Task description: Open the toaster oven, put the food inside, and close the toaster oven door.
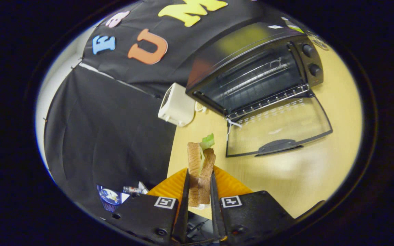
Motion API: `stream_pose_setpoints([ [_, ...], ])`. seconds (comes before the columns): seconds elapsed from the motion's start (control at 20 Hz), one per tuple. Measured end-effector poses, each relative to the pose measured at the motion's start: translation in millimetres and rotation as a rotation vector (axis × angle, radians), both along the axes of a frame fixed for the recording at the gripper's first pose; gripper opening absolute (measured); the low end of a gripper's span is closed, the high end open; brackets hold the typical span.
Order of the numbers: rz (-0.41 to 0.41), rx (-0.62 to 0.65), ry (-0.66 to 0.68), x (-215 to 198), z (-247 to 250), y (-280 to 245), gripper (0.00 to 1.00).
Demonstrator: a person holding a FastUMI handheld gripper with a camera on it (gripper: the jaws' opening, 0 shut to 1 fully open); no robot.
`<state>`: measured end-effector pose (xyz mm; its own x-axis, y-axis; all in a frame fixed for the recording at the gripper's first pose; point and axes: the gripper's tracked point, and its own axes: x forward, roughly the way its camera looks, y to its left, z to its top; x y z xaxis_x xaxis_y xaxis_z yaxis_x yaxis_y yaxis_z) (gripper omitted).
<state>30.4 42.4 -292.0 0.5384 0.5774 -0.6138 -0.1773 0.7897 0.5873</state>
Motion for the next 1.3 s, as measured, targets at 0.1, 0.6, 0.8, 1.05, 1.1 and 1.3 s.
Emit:
stream_pose_setpoints([
  [0.1,-0.074,0.070,-0.050,19.4,7.9,-18.9,0.35],
  [0.6,-0.481,0.345,-0.319,107.8,21.4,-106.5,0.35],
  [0.8,-0.617,0.467,-0.397,150.5,19.9,-119.8,0.35],
  [1.05,-0.683,0.436,-0.381,188.6,-4.6,-93.0,0.35],
  [1.1,-0.691,0.418,-0.396,194.8,-5.1,-87.0,0.35],
  [1.3,-0.723,0.346,-0.435,217.8,-14.7,-75.0,0.37],
])
